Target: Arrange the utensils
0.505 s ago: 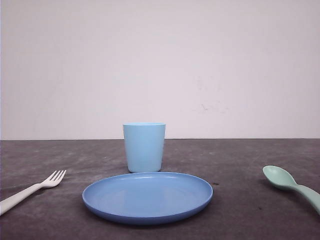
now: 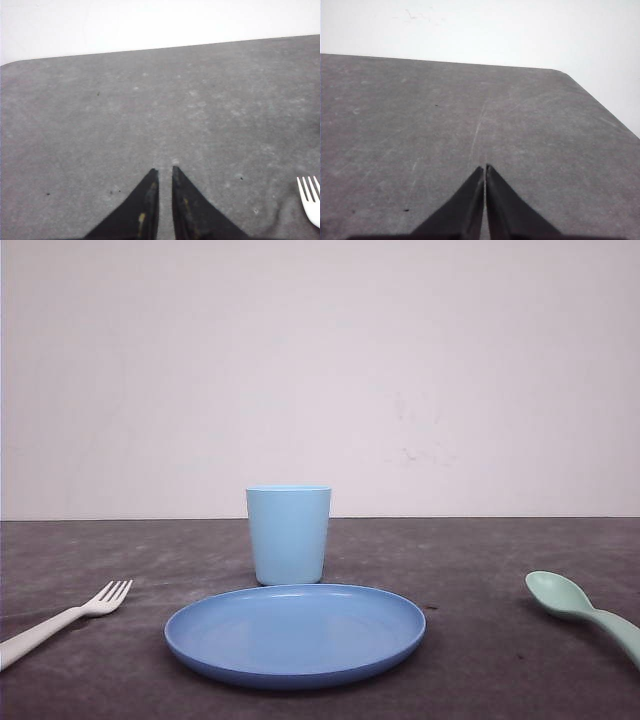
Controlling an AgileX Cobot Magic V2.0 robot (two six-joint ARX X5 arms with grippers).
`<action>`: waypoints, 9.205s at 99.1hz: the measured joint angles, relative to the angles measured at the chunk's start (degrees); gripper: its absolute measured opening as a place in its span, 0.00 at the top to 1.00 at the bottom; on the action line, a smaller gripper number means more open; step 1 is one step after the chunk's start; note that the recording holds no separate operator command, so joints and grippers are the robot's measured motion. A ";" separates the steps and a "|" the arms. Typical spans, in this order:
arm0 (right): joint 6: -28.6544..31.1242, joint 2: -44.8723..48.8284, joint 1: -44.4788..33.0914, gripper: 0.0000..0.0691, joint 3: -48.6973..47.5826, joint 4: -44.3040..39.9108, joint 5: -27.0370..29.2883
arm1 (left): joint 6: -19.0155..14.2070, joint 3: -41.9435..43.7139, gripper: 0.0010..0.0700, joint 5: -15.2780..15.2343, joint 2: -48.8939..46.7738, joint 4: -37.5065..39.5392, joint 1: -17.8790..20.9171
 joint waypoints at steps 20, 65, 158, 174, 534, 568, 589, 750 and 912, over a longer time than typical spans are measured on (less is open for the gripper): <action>0.00 0.00 0.00 0.99 0.00 0.00 0.00 | 0.00 0.00 0.98 0.00 0.00 0.00 0.00; 0.00 0.00 0.00 0.99 0.00 0.00 0.00 | 0.00 0.00 0.98 0.00 0.00 0.00 0.00; 22.03 0.00 0.00 0.99 0.00 0.70 -4.37 | -19.34 0.00 0.98 0.00 0.00 0.00 0.00; 25.03 0.00 0.00 0.99 0.00 6.14 -6.95 | -20.50 0.00 0.98 0.00 0.00 0.02 0.00; 10.21 46.80 9.81 0.42 47.89 -33.31 -11.80 | -18.49 49.86 0.95 -0.76 76.63 27.87 -26.82; 10.19 46.80 9.81 0.42 47.89 -33.29 -10.27 | -17.35 49.83 0.95 -0.57 89.20 35.32 -30.60; 10.19 46.80 9.81 0.42 47.89 -33.44 -10.27 | -17.35 49.81 0.95 -0.68 92.52 35.30 -31.21; 36.24 67.28 39.65 0.42 36.50 -27.08 7.61 | -17.64 49.64 0.62 -0.68 43.85 -13.66 -31.52; 22.71 76.22 48.04 0.88 56.87 6.58 11.19 | -17.64 49.64 0.62 -0.66 41.00 -20.72 -31.52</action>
